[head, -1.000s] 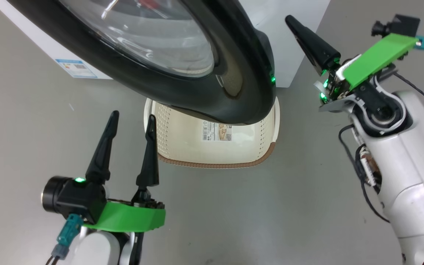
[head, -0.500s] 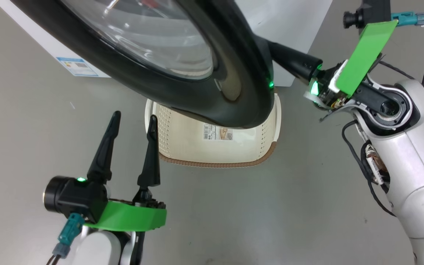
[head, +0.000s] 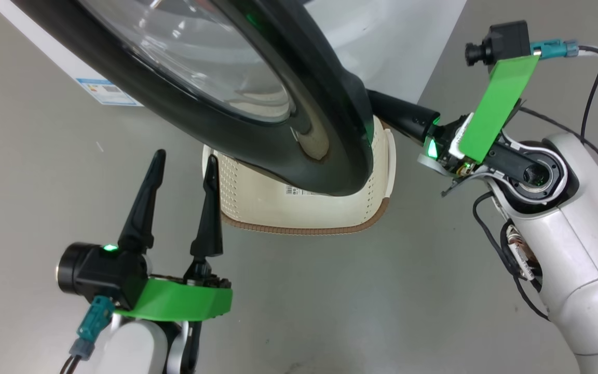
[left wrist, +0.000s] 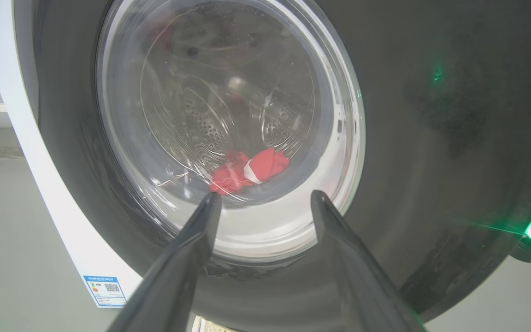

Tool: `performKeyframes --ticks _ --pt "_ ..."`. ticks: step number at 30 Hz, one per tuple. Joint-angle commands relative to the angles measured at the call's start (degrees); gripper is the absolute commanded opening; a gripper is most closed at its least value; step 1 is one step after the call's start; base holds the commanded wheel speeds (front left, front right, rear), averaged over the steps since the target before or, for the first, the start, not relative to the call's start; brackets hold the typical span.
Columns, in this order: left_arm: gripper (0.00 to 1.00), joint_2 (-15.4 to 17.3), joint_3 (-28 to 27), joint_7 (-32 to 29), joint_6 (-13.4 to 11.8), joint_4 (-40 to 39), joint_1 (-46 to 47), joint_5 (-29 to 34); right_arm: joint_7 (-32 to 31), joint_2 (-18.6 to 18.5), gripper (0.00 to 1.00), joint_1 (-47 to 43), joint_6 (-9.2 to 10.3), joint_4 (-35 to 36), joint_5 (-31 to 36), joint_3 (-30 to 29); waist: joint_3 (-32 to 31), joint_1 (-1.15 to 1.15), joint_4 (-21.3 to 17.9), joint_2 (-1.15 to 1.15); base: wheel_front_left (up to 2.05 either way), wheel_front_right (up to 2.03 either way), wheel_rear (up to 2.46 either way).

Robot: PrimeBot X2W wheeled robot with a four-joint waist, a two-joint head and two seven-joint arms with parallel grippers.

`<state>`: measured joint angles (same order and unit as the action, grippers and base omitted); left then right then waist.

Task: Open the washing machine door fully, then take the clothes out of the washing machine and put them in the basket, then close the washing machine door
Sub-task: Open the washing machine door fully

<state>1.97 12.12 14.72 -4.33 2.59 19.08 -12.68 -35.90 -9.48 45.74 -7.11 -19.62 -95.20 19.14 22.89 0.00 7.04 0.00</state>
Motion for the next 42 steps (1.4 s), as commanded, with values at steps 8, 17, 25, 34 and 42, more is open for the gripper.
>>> performKeyframes --ticks 8,17,25,34,42 --pt "1.0 0.9 -2.3 0.3 -0.5 -1.2 0.4 -0.3 -0.6 1.0 0.0 -2.5 -0.37 2.6 -0.2 1.0 -1.0 0.0 0.8 0.0 0.0 0.0 0.0" --pt "1.0 0.9 -2.5 0.3 -0.6 -0.9 -0.4 -0.5 -0.8 0.9 0.0 -4.8 -0.37 3.4 -0.9 1.4 -2.5 0.0 1.3 0.0 0.0 0.0 0.0" --pt "1.0 0.9 -2.9 0.3 -0.6 -0.6 -1.5 -0.4 -1.3 1.3 0.0 -7.6 -0.37 3.9 -1.6 2.3 -4.4 0.0 1.4 0.0 0.0 0.0 0.0" --pt "1.0 0.9 -3.1 0.3 -0.8 -0.4 -2.9 -0.8 -1.6 1.8 0.0 -11.0 -0.37 5.0 -2.6 3.2 -6.9 0.0 2.6 0.0 0.0 0.0 0.0" --pt "1.0 0.9 -3.3 0.3 -1.0 -0.4 -4.6 -1.3 -2.0 2.2 0.0 -13.1 -0.37 5.1 -3.2 4.3 -9.2 0.0 4.8 0.0 0.0 0.0 0.0"
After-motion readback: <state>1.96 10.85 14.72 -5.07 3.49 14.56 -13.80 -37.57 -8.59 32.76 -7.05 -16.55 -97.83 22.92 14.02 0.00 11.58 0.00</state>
